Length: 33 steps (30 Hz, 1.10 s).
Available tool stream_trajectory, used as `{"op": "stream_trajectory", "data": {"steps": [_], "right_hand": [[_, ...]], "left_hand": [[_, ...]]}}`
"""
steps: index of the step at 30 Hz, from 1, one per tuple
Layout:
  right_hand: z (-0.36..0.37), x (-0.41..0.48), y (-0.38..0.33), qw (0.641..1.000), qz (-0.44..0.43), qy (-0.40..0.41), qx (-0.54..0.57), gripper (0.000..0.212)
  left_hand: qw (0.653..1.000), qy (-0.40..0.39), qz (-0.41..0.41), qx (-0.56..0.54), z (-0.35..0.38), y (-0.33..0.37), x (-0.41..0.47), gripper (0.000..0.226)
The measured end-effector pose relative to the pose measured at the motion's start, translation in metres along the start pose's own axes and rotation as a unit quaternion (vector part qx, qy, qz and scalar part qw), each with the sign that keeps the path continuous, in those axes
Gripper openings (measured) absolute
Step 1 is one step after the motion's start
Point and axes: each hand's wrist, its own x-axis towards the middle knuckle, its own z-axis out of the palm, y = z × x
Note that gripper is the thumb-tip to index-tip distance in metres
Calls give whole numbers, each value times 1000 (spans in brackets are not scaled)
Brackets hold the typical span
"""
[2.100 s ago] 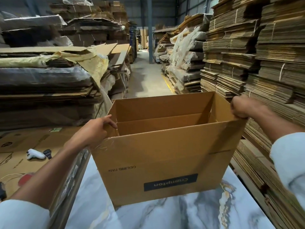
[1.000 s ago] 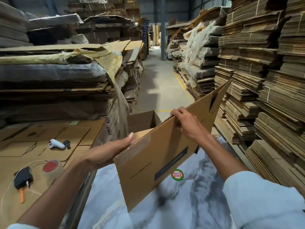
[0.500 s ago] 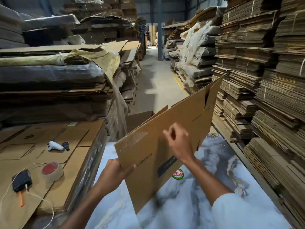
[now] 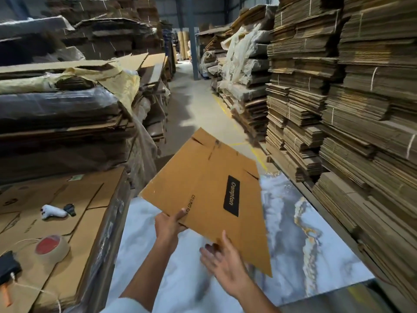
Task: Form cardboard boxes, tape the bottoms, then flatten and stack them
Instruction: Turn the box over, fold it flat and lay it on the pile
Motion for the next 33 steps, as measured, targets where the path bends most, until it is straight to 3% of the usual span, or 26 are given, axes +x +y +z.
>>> {"op": "stream_trajectory", "data": {"steps": [5, 9, 12, 16, 19, 22, 25, 29, 33], "right_hand": [[-2, -2, -17, 979, -175, 42, 93, 56], [-7, -5, -42, 972, -211, 86, 55, 36], [-6, -9, -48, 974, -210, 83, 4, 30], [-3, -14, -49, 973, -219, 70, -2, 26], [6, -17, -53, 974, -224, 41, -8, 22], [25, -20, -58, 976, -217, 12, -21, 17], [46, -25, -55, 979, -198, -37, -45, 16], [73, -38, -29, 980, -139, -114, -85, 21], [101, -61, 29, 968, -49, -188, -159, 14]], "left_hand": [[990, 19, -39, -133, 2, -28, -28, 32], [979, 54, -61, -186, -11, -40, -46, 32], [975, 53, -78, -204, -21, -44, -51, 29], [970, -12, -120, -213, -36, -36, -51, 37], [969, -24, -99, -223, -40, -24, -56, 40], [975, -8, -58, -216, -41, -4, -69, 26], [973, 29, -18, -227, -52, 17, -93, 12], [953, 140, 44, -263, -91, 21, -135, 28], [912, 236, 99, -320, -150, 13, -203, 26]]}}
